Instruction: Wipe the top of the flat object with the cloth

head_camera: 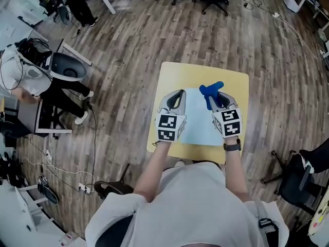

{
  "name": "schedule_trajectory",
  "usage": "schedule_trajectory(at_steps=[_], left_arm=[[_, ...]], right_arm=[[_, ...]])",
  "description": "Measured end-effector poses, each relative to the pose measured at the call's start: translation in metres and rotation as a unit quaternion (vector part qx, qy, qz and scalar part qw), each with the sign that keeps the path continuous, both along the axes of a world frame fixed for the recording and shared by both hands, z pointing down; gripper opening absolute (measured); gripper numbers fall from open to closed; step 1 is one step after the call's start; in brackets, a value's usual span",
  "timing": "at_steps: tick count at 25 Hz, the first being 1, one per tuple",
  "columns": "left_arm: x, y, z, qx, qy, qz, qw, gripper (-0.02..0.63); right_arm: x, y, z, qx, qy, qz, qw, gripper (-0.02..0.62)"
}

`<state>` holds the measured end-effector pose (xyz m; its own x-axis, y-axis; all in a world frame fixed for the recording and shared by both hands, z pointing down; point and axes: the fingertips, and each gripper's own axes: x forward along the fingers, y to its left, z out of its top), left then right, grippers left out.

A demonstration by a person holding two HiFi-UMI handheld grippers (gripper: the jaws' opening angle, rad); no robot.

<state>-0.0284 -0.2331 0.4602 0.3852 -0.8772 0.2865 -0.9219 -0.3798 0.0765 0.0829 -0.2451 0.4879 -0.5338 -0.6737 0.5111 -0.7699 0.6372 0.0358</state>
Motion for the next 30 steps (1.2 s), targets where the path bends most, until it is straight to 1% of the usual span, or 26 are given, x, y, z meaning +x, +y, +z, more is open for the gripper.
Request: schedule_trajectory(at_steps=[3, 6, 8, 12, 16, 19, 24, 30], left_arm=[[-0.009, -0.008, 0.017, -0.018, 0.005, -0.011, 0.9998, 0.009], [-0.018, -0.015, 0.031, -0.031, 0.001, -0.021, 0.9993, 0.009], [-0.023, -0.02, 0.04, -0.038, 0.001, -0.028, 0.9989, 0.009], [-0.032, -0.033, 0.054, -0.05, 0.002, -0.041, 0.9979, 0.009], [-0.038, -0.04, 0.067, -0.065, 0.005, -0.048, 0.9967, 0.009], [-0.041, -0.041, 0.078, -0.075, 0.005, -0.048, 0.996, 0.009], [-0.048, -0.041, 0.093, -0.093, 0.005, -0.057, 0.994, 0.009], [-0.065, -0.037, 0.101, -0.099, 0.004, -0.069, 0.9927, 0.009]], right_arm=[[-0.017, -0.013, 0.018, 0.023, 0.045, -0.06, 0.997, 0.087], [-0.031, -0.028, 0.037, 0.034, 0.097, -0.112, 0.988, 0.086], [-0.038, -0.04, 0.05, 0.03, 0.118, -0.133, 0.984, 0.086], [-0.047, -0.071, 0.082, 0.022, 0.169, -0.161, 0.972, 0.087], [-0.069, -0.088, 0.107, 0.014, 0.187, -0.205, 0.961, 0.087], [-0.093, -0.092, 0.126, 0.013, 0.204, -0.251, 0.946, 0.087], [-0.128, -0.089, 0.167, 0.0, 0.235, -0.327, 0.915, 0.087], [-0.152, -0.076, 0.208, -0.016, 0.273, -0.393, 0.878, 0.087]])
